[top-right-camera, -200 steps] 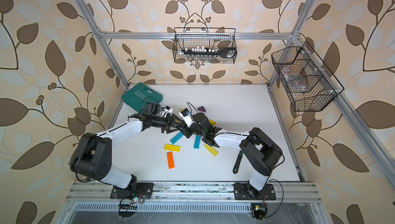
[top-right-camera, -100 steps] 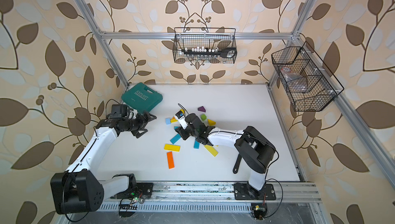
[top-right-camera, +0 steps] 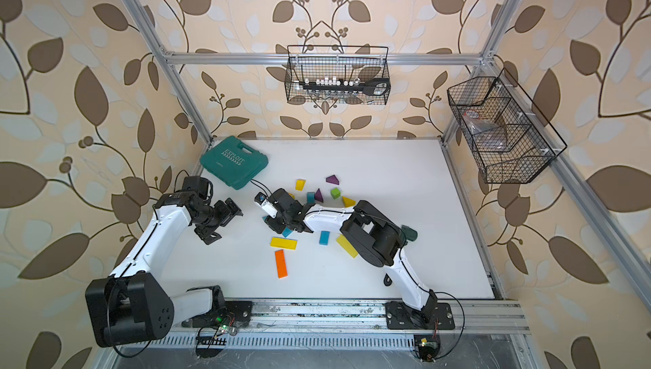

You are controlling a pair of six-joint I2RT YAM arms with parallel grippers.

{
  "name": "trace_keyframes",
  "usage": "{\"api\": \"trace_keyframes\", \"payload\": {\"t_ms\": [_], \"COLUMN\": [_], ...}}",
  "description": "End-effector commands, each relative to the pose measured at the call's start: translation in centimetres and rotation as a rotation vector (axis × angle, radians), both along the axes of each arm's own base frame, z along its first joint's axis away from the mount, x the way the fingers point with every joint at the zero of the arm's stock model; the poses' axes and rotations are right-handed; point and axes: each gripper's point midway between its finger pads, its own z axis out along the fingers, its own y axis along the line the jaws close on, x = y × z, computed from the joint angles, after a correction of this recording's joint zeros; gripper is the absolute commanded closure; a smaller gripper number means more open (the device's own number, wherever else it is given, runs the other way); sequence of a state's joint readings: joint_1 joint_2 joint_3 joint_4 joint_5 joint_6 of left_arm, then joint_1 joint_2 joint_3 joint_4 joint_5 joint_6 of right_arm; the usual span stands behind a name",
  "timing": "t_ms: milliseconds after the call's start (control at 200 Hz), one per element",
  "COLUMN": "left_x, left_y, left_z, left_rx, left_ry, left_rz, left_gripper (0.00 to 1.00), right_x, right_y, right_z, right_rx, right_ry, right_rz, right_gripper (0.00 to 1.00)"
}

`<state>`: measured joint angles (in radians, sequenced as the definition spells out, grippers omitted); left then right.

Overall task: Assemble a small pinwheel with building blocks
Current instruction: Place the building block at the center of the board.

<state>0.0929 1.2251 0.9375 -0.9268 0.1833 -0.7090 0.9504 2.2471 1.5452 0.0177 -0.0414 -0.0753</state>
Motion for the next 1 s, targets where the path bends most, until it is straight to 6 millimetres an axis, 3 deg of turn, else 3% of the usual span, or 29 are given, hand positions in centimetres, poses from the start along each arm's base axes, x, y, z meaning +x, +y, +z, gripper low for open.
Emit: {"api": "trace_keyframes", "payload": {"t_ms": [0,130,250,445,515,640,790,995], "left_x": [0.0,0.0,0.1,0.1,0.0,-0.9,-2.2,-0.4], "left_y": [0.2,-0.3,-0.5,-1.4,-2.1,-3.6,-5.9,-9.0], "left_z": [0.5,-0.3,-0.6,0.0,0.3,0.3,-1.7,-2.5], "left_rx": [0.012,-0.019,-0.032,-0.042,-0.006,0.127,0.166,0.208], "left_ry": [-0.004,0.020,0.037,0.037,0.052,0.172,0.284,0.298], "left_rz": [-0.033,-0.054,-0.060,-0.108,-0.163,-0.287,-0.328,-0.378], "left_gripper": [0.01,0.01,0.01,0.01,0.01,0.01,0.01,0.02], "right_x": [-0.3,-0.3,-0.3,0.0,-0.3,-1.7,-3.1,-5.0], "right_y": [0.1,0.1,0.1,-0.9,-1.8,-4.3,-9.8,-15.6], "right_z": [-1.7,-1.9,-1.5,2.8,4.7,7.1,7.0,7.6], "right_rx": [-0.053,-0.048,-0.031,0.072,0.106,0.132,0.131,0.167], "right_ry": [0.023,0.030,0.043,0.053,0.043,0.031,0.066,0.076], "right_rz": [0.040,0.041,0.035,0.012,0.005,-0.010,-0.126,-0.209], "right_gripper": [0.80,0.70,0.46,0.21,0.18,0.11,0.05,0.04]}}
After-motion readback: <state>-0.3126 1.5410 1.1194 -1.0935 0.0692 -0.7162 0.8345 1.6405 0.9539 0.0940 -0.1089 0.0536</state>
